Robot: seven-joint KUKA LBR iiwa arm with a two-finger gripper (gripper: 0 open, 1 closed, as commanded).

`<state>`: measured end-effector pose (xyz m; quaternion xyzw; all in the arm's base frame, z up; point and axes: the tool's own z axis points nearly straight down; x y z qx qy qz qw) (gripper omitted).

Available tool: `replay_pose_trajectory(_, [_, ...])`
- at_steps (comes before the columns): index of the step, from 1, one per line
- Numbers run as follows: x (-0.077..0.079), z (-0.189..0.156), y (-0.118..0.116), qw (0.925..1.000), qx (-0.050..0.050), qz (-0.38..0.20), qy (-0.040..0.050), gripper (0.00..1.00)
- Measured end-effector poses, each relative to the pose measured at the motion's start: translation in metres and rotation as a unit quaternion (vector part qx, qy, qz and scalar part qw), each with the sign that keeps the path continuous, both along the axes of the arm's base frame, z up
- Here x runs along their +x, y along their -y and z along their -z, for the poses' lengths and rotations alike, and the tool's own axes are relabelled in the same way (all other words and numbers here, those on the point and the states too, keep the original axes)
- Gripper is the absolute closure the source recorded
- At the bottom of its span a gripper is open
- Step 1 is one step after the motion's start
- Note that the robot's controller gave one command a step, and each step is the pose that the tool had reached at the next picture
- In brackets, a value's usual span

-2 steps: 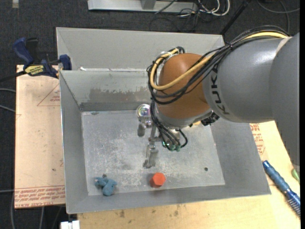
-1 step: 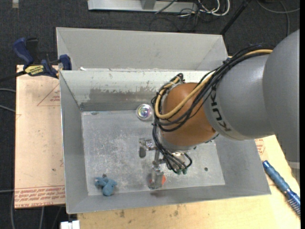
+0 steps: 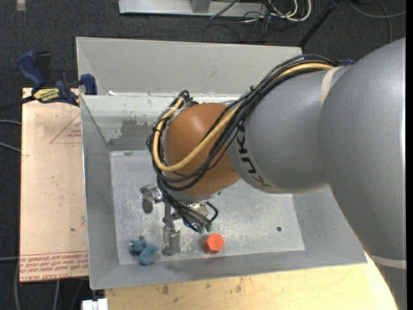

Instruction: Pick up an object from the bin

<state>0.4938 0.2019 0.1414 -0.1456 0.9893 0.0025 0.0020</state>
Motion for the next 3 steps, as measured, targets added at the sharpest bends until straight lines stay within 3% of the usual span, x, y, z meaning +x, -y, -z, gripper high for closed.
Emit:
replay_pose_trajectory(1, [-0.01, 0.07, 0.019, 0.9999, 0.001, 0.006, 0.0087, 0.0])
replay_pose_trajectory(2, [-0.011, 0.041, -0.054, 0.9935, -0.001, -0.114, 0.0005, 0.0])
replay_pose_trajectory(3, [0.053, 0.046, 0.016, 0.9922, -0.004, -0.125, 0.0023, 0.0])
